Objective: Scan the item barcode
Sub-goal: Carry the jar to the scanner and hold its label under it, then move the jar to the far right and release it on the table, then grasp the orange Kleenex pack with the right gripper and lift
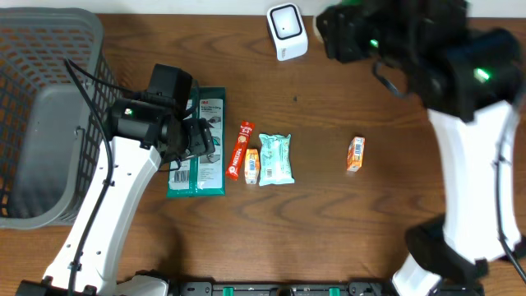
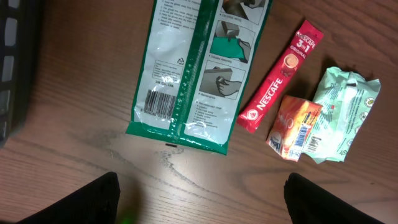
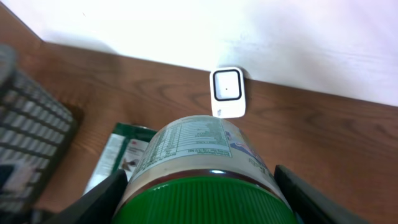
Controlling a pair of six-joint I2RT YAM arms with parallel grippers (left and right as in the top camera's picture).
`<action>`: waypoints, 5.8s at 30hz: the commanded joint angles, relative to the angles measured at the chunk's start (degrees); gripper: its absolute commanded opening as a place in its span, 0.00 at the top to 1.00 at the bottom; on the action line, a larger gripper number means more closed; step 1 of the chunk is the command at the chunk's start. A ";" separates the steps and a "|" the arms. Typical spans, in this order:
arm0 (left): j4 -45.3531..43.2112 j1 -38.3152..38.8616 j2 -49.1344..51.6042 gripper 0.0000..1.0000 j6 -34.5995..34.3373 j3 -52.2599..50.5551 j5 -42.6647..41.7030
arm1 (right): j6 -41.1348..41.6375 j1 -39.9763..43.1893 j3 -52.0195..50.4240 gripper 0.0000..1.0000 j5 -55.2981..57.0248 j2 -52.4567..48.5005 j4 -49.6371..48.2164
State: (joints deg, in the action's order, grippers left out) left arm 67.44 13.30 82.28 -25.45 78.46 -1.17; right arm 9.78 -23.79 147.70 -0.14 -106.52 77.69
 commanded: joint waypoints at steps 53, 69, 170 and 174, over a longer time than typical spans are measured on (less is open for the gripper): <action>0.17 0.17 -0.31 0.15 0.15 0.39 0.50 | 0.44 6.40 0.48 0.99 0.48 -46.51 -68.00; 0.17 0.17 -0.31 0.15 0.15 0.39 0.50 | -4.79 12.70 0.48 0.99 4.94 -18.21 -7.15; 0.17 0.17 -0.31 0.15 0.15 0.39 0.50 | 3.91 22.18 -85.05 0.99 -8.85 9.99 -21.79; 0.17 0.17 -0.31 0.15 0.15 0.39 0.50 | 2.78 22.10 -88.19 0.99 -16.50 9.97 -28.28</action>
State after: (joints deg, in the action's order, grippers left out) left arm 67.44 13.30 82.28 -25.45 78.46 -1.15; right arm 12.36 -2.07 59.94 -10.41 -97.17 51.42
